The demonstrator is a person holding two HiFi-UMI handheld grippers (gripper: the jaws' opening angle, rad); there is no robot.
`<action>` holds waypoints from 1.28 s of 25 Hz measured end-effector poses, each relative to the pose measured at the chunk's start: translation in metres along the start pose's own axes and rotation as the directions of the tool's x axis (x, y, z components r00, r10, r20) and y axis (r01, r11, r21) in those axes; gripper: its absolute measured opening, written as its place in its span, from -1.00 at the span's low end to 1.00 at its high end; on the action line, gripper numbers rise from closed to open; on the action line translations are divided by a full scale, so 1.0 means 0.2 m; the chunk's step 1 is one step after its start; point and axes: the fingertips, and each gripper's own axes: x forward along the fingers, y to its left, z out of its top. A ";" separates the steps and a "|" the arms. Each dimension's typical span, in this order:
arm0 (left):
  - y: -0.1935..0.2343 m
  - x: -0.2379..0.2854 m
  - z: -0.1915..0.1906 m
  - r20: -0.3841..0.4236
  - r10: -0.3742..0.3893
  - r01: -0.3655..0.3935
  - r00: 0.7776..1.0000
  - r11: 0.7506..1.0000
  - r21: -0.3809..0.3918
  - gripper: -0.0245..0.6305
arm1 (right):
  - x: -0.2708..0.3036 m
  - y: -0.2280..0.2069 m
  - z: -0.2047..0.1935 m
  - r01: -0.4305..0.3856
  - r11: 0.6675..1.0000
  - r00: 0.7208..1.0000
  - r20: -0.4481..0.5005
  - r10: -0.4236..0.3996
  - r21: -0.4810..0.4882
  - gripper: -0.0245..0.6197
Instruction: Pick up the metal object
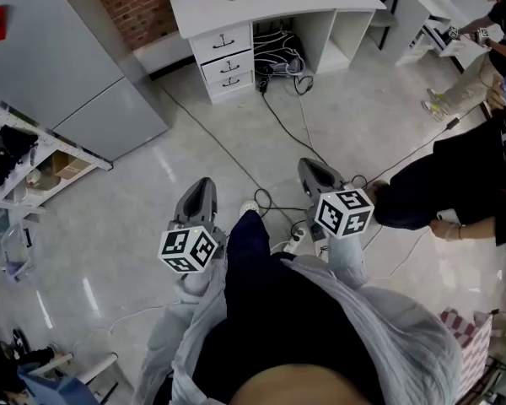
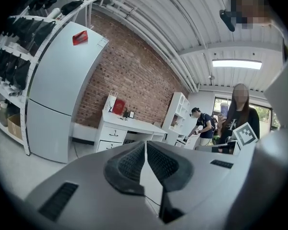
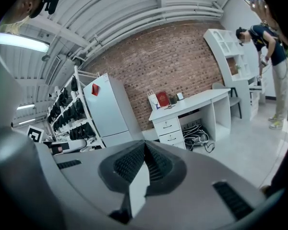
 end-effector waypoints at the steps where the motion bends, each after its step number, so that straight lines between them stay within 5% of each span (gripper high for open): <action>1: 0.02 0.04 0.02 0.001 0.000 0.000 1.000 1.000 -0.004 -0.84 | 0.04 -0.01 0.03 0.002 1.000 1.000 0.003 -0.002 0.001 -0.90; 19: 0.40 0.68 0.34 0.012 -0.034 0.034 0.999 0.999 -0.004 -0.84 | 0.66 -0.16 0.41 0.049 0.999 0.999 0.019 -0.049 -0.002 -0.90; 32: 0.50 0.83 0.38 0.001 -0.070 0.070 0.998 0.998 0.001 -0.84 | 0.86 -0.09 0.50 0.020 1.000 1.000 0.013 -0.020 0.010 -0.90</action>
